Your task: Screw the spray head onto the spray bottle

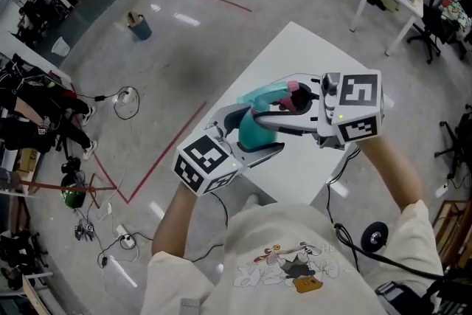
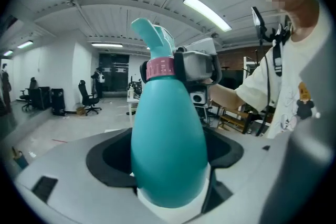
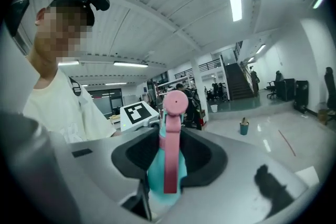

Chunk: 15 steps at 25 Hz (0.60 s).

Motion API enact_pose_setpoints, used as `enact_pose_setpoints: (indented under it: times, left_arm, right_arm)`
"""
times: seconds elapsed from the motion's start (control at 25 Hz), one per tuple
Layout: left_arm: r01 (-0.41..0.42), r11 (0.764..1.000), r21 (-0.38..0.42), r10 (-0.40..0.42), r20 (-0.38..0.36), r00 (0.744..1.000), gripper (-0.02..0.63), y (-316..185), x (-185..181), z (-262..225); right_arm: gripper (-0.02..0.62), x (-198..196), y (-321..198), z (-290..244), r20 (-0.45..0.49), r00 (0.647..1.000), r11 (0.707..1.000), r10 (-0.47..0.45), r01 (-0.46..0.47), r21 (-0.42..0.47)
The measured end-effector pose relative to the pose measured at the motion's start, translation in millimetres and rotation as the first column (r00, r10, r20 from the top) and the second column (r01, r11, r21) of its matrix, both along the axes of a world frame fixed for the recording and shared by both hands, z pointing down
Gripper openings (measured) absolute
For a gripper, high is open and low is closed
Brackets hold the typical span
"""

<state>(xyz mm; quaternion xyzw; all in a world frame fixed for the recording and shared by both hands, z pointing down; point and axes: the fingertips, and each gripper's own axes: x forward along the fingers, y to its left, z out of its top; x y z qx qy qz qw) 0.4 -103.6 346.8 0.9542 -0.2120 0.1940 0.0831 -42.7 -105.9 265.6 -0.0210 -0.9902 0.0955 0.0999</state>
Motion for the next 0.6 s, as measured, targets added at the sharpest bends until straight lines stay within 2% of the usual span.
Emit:
enact_pose_setpoints:
  times: [0.12, 0.24, 0.4, 0.6]
  left_arm:
    - [0.113, 0.993, 0.029, -0.114, 0.03, 0.993, 0.399, -15.3, -6.1, 6.0]
    - [0.218, 0.974, 0.065, -0.222, 0.057, 0.973, 0.399, -27.7, -10.8, 13.3]
    - [0.333, 0.935, 0.123, -0.344, 0.079, 0.936, 0.399, -39.8, -17.3, 17.6]
    - [0.435, 0.88, 0.194, -0.458, 0.098, 0.884, 0.399, -49.3, -28.4, 20.1]
  right_arm:
    - [0.132, -3.2, -11.0, 6.9, -0.018, 0.997, 0.997, 0.074, -0.074, 0.01]
    - [0.132, -5.6, -19.0, 13.4, -0.037, 0.989, 0.99, 0.142, -0.141, 0.033]
    - [0.132, -5.6, -28.0, 17.4, -0.041, 0.969, 0.97, 0.242, -0.24, 0.047]
    - [0.132, -10.5, -32.8, 20.0, -0.031, 0.941, 0.939, 0.338, -0.335, 0.073]
